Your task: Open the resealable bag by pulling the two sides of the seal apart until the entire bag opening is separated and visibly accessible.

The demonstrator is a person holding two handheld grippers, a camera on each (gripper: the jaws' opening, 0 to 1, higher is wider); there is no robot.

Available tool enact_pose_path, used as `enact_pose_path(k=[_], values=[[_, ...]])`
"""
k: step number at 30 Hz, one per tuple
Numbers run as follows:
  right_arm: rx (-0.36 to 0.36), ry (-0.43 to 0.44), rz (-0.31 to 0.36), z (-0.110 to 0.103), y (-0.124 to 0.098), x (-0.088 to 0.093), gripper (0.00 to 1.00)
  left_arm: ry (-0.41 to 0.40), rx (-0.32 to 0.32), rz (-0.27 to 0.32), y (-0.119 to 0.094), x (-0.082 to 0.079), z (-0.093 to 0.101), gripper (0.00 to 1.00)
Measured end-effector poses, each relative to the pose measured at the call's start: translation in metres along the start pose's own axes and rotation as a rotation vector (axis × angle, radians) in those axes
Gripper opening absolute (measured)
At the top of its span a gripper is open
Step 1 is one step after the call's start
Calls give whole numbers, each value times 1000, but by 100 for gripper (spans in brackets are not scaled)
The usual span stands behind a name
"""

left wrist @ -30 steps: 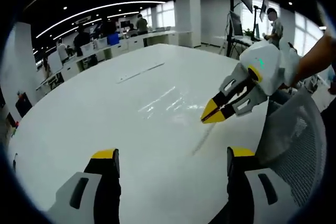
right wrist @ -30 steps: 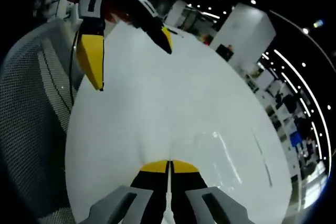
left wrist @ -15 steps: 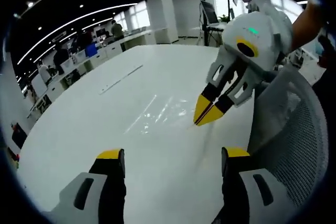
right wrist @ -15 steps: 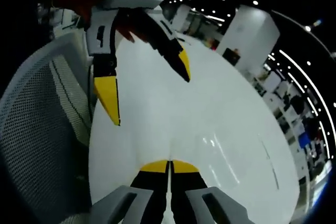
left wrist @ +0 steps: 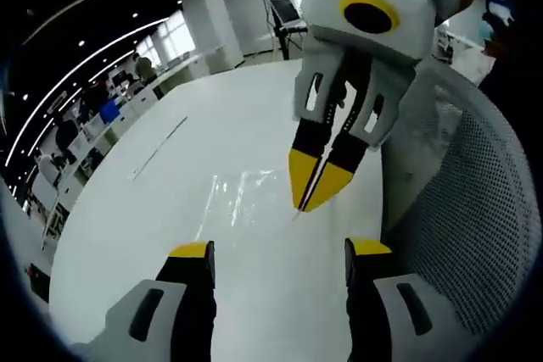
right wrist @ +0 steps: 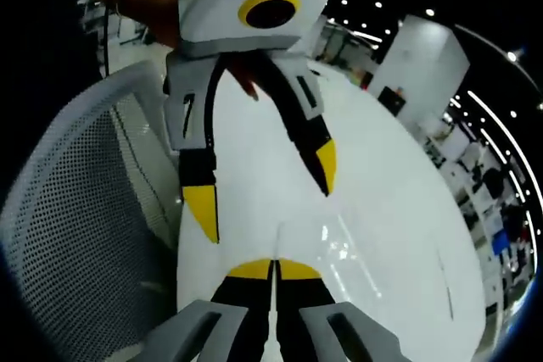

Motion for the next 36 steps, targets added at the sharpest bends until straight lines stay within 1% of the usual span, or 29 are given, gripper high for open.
enact_pose_path(k=[3, 4, 6, 9, 12, 13, 14, 15, 16, 17, 18, 19, 20, 23, 26, 28, 31, 32, 33, 34, 36], values=[[-10, -10, 0, -4, -2, -1, 0, 20, 8, -6, 3, -1, 4, 56], [-15, -12, 1, -5, -3, -2, 0, 50, 8, -19, 4, 0, 6, 53], [-20, -18, 3, -7, -4, -3, 0, 80, 7, -22, 5, -1, 7, 48], [-28, -29, 3, -10, -5, -3, 0, 50, 40, 10, 5, -5, 10, 41], [-36, -35, 3, -13, -5, -4, 0, 72, 39, 23, 4, -8, 11, 35], [-37, -35, 4, -14, -5, -5, 0, 68, 54, 36, 4, -9, 13, 32], [-37, -36, 5, -16, -5, -5, 0, 65, 83, 53, 4, -11, 16, 28], [-40, -42, 4, -18, -4, -5, 0, 62, 94, 63, 4, -12, 18, 24], [-43, -44, 2, -20, -4, -5, 0, 66, 84, 60, 4, -12, 18, 20], [-44, -49, 1, -21, -4, -5, 0, 103, 92, 41, 5, -11, 21, 18], [-48, -51, 1, -22, -4, -5, 0, 113, 88, 32, 5, -10, 22, 17], [-54, -53, -1, -24, -5, -5, 0, 163, 81, 8, 7, -7, 24, 16], [-55, -57, -2, -25, -4, -5, 0, 173, 84, 2, 7, -6, 26, 16], [-61, -66, -7, -28, -5, -5, 0, 205, 83, 0, 8, -6, 30, 13], [-67, -73, -7, -30, -6, -4, 0, 238, 84, -9, 9, -6, 34, 4], [-65, -76, -10, -30, -6, -4, 0, 273, 90, -16, 10, -5, 37, 1], [-65, -74, -12, -31, -6, -3, 0, 319, 87, -21, 11, -5, 39, 0], [-66, -73, -13, -31, -6, -3, 0, 381, 82, -15, 11, -6, 39, 0], [-64, -74, -14, -32, -6, -3, 0, 408, 79, -13, 11, -6, 40, 0], [-60, -74, -14, -32, -6, -2, 0, 423, 81, -12, 11, -6, 41, 0], [-58, -61, -16, -33, -6, -1, 0, 413, 92, -9, 12, -6, 42, 0]])
Point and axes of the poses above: the point that each gripper's makers call its tool centre point, and the gripper's own axes: y roughly forward along the fingers, z roughly to its right, x roughly out of its underside, the point moved 5 cm from there along -y, roughly backward along the fingers, and after that the axes turned 10 degrees about -z, right-handed, at the moved point
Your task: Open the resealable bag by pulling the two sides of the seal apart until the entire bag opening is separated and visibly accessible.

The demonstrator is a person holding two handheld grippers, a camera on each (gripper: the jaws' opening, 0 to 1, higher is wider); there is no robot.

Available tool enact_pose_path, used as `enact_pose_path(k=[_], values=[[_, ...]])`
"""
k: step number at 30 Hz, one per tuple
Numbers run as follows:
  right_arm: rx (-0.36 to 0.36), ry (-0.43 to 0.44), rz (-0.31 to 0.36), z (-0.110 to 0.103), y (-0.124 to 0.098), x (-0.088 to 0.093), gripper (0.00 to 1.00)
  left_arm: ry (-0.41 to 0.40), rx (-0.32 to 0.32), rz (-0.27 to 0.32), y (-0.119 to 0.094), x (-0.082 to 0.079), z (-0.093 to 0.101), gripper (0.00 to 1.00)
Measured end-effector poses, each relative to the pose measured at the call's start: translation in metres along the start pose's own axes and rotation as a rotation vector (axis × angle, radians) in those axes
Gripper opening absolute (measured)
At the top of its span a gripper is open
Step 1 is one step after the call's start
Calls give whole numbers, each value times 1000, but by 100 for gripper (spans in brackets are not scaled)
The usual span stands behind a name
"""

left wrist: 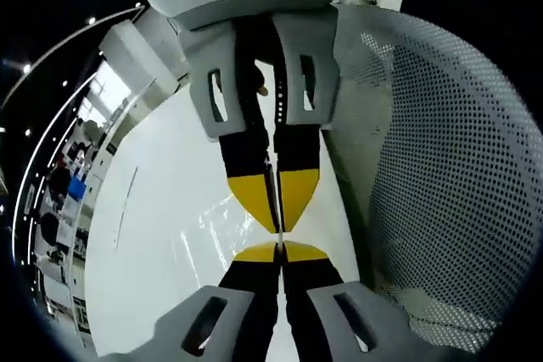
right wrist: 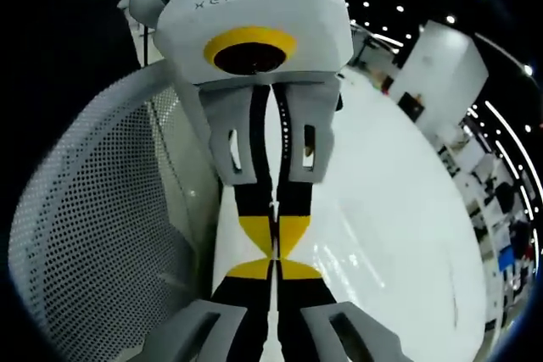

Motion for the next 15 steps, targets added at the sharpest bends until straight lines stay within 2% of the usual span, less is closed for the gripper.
enact_pose_path(k=[5, 15], values=[[7, 20, -26, -1, 1, 7, 3, 4, 5, -4, 1, 0, 1, 0], [4, 47, -24, 0, 7, 8, 2, -12, 3, 5, -1, -1, 1, 0]])
Point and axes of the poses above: the point that each gripper's makers call its tool centre point, and the gripper's own axes: y roughly forward along the fingers, z roughly to its right, x roughly out of its underside, the point moved 5 cm from there along -y, roughly backward along the fingers, and after that the axes turned 10 degrees about -z, right-handed, at the moved point
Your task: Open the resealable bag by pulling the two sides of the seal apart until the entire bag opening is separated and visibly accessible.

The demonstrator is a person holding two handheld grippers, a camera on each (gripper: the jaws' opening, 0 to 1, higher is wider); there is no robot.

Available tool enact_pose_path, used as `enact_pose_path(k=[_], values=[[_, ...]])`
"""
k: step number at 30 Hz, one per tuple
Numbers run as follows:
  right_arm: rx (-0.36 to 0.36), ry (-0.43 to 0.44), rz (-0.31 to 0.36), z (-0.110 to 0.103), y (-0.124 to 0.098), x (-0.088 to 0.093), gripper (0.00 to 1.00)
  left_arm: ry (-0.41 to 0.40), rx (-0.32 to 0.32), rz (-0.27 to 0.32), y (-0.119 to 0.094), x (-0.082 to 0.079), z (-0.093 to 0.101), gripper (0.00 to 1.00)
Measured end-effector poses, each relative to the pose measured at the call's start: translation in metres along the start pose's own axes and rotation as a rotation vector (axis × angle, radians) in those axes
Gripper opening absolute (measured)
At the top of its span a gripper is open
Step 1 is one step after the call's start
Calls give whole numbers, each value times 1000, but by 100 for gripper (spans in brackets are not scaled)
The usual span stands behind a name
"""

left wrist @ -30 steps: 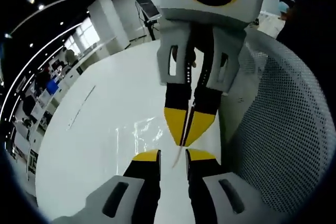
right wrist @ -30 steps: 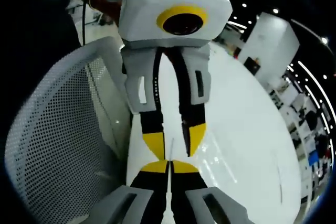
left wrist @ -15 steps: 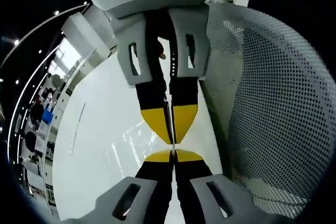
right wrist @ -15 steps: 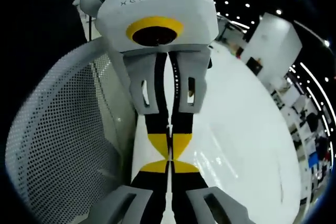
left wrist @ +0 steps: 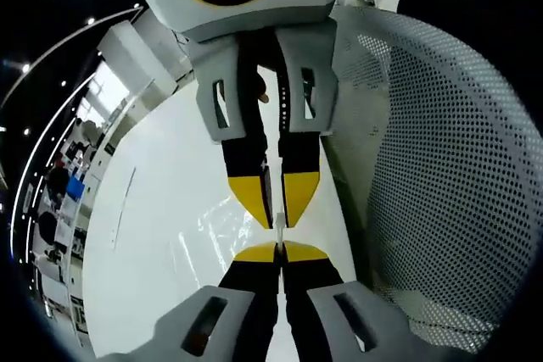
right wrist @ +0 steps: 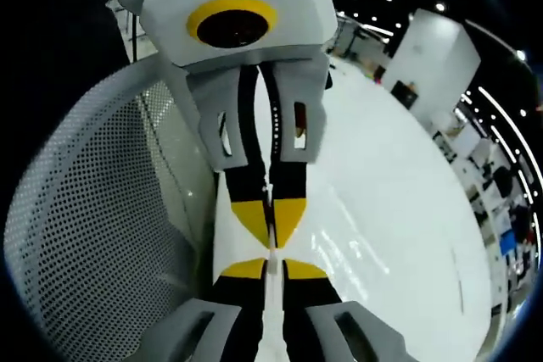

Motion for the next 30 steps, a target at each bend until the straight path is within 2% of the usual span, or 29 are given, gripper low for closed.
enact_pose_path(k=[12, 16, 23, 26, 30], values=[[-16, -13, 6, -1, 3, -5, 0, -44, 5, 10, -2, -3, 0, 2], [-11, -38, -3, -3, 3, -6, 0, -11, 3, -20, -1, -1, 0, 0], [-14, -50, -10, -4, 4, -6, 0, 21, 16, -23, -1, -1, 3, 0], [-12, -77, -22, -7, 6, -4, 0, -27, 39, -18, 1, 0, 4, 0], [-9, -101, -30, -7, 6, -3, 0, -3, 38, -21, 1, -1, 6, 0]])
Point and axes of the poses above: the point that each gripper's makers call its tool centre point, and the gripper's own axes: y roughly forward along the fingers, z roughly to its right, x roughly out of its underside, the point moved 5 cm from there along -y, roughly backward along the fingers, and after that the axes turned 10 degrees about -z, right-handed, at the moved point
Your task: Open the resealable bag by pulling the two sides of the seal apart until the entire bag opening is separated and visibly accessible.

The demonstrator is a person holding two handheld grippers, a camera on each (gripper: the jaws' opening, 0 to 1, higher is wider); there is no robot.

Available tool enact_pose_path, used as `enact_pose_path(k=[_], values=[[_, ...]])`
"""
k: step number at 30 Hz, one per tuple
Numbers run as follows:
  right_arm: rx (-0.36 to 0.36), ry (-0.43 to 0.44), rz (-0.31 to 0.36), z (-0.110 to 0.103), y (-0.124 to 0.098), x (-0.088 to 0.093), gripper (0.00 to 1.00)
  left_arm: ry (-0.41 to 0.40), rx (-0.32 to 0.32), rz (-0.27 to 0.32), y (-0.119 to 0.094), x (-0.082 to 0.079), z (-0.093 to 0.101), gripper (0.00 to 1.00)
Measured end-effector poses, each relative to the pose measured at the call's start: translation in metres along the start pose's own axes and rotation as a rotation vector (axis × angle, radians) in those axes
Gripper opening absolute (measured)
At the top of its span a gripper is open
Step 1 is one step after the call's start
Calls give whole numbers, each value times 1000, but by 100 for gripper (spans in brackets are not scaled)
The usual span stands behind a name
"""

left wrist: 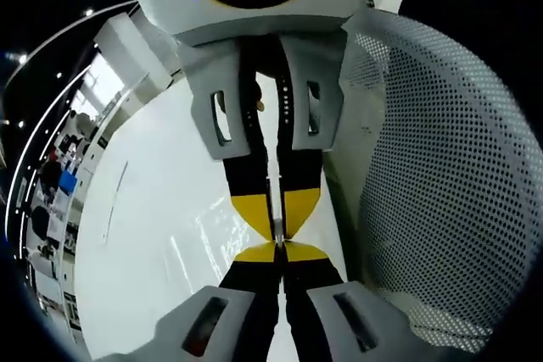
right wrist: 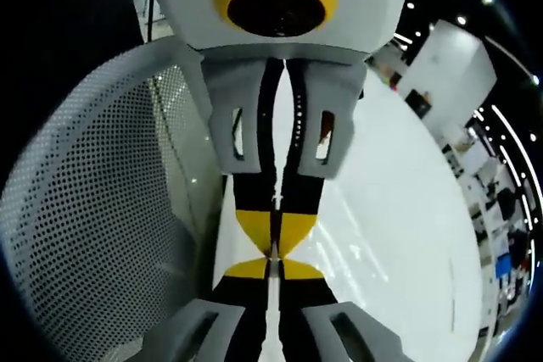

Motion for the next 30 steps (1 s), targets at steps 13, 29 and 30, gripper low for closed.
enact_pose_path(k=[13, 29, 30], values=[[19, 17, -13, 2, -3, 17, 0, -75, 14, 37, -6, 4, -4, 0], [21, 52, -41, 1, -5, 38, 0, -149, 27, 55, -9, 8, -3, 0], [24, 50, -46, 1, -5, 39, 0, -152, 27, 55, -9, 8, -3, 0]])
Point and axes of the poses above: the point that each gripper's makers call its tool centre point, and the gripper's own axes: y roughly forward along the fingers, z roughly to its right, x roughly out of its underside, the point moved 5 cm from there along -y, roughly backward along the fingers, and after that the axes turned 10 degrees about -z, right-handed, at the moved point
